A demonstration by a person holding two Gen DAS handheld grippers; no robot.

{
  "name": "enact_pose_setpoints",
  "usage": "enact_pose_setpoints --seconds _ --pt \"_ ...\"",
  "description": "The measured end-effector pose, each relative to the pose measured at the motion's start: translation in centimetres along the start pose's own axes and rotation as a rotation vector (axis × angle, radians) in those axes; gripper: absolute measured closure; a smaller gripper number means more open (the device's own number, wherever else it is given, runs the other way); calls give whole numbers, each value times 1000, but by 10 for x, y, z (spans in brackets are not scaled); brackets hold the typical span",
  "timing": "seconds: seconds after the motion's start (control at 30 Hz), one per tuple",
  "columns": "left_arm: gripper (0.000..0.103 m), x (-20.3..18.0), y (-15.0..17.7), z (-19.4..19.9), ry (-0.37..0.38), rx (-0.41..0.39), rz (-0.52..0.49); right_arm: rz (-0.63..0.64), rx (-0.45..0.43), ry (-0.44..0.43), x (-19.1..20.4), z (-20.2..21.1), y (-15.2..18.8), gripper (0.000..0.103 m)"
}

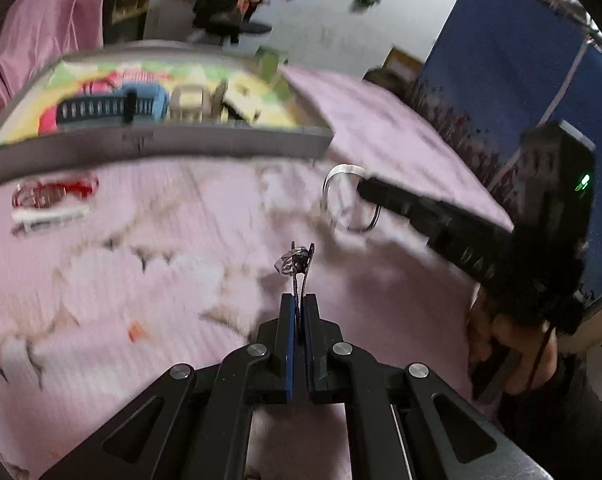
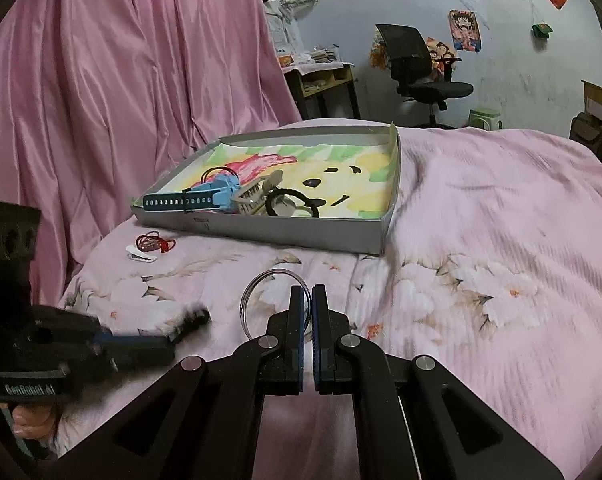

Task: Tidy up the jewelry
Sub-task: 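Carry the key fob into the tray with the left gripper while the right gripper releases the ring there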

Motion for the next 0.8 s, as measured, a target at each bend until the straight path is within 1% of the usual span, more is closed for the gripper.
enact_pose_setpoints --seconds 0.23,0.33,0.43,0.8 --pt "99 -4 9 6 12 46 12 1 12 -5 0 -3 2 100" --pt "99 -8 13 12 6 63 -1 6 11 -5 2 -1 3 100" --pt "99 -14 20 15 10 100 -3 3 3 -8 3 3 3 100" --pt "99 -29 34 32 -31 163 -3 -7 10 -51 12 18 6 100"
Point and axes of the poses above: each gripper's, at about its wrist camera, not at the fingertips, and z roughly against the way its jaws point, x to its left, y to its underside, the point moved 8 cm from there along -z, roughly the way its jaws point, and after that the axes turned 11 degrees about y, right-handed, at the moved point
